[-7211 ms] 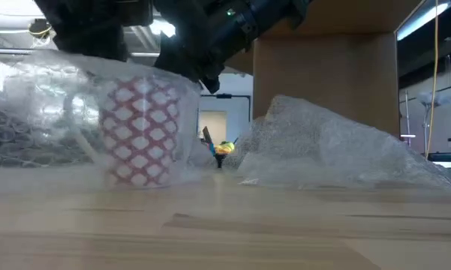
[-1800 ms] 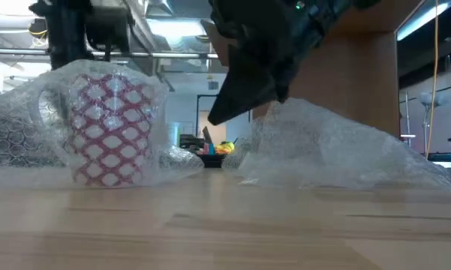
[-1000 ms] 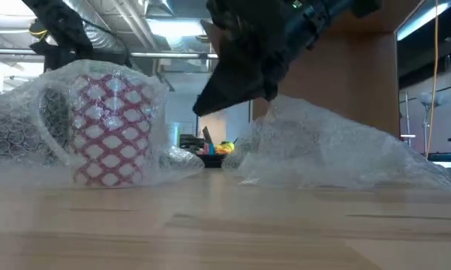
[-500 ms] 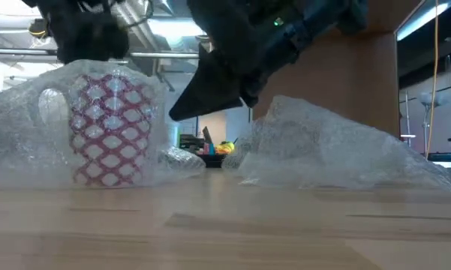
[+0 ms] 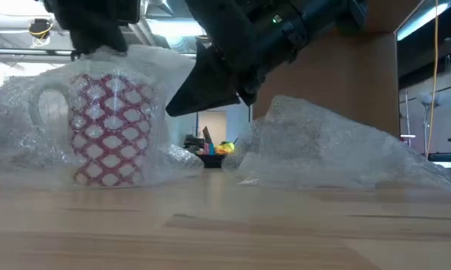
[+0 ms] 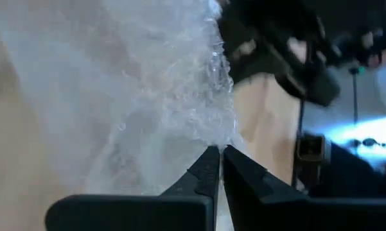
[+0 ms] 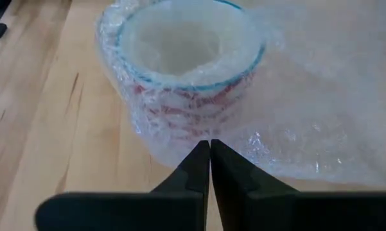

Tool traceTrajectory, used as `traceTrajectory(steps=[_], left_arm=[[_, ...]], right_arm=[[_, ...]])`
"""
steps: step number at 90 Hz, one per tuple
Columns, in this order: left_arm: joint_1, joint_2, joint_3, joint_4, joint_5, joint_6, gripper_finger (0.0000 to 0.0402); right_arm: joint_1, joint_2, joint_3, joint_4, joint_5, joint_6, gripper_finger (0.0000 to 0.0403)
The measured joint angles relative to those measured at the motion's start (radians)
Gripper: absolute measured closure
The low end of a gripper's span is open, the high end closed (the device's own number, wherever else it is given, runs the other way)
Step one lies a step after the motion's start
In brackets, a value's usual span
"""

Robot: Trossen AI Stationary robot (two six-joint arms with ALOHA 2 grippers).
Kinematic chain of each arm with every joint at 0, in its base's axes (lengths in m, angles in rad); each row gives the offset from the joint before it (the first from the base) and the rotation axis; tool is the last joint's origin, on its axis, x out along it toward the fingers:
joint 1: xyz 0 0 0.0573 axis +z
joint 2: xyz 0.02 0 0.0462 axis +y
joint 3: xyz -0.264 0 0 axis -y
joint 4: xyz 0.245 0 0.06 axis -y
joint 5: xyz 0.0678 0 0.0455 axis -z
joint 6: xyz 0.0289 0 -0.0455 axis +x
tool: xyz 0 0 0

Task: Wrap mug
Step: Wrap the red patterned mug with the bubble wrap

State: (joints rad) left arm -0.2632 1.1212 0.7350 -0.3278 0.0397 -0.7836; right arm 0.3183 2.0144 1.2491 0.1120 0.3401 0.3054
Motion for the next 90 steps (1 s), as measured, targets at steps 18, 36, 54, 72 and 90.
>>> traceTrajectory(steps=[18,36,54,72,90], left_arm=[[-0.046,0.095,0.000,0.050,0.002,-0.004,0.0400],[-0.050,0.186,0.000,0.051,0.002,-0.018,0.0400],[-0.049,0.229,0.004,0.058,0.006,-0.025,0.0400],[-0.049,0.228,0.003,0.055,0.003,-0.023,0.0400],[-0.049,0.228,0.002,0.063,0.002,-0.022,0.0400]], right_arm=[[0.000,0.000,0.000,0.002,0.000,0.000,0.0402],[0.000,0.000,0.000,-0.012,0.000,0.000,0.0402],[0.000,-0.082,0.049,-0.208,-0.012,-0.004,0.0402],[-0.008,-0.120,0.099,-0.331,0.036,-0.048,0.0402],[-0.056,-0.095,0.099,-0.355,0.062,-0.052,0.0402]])
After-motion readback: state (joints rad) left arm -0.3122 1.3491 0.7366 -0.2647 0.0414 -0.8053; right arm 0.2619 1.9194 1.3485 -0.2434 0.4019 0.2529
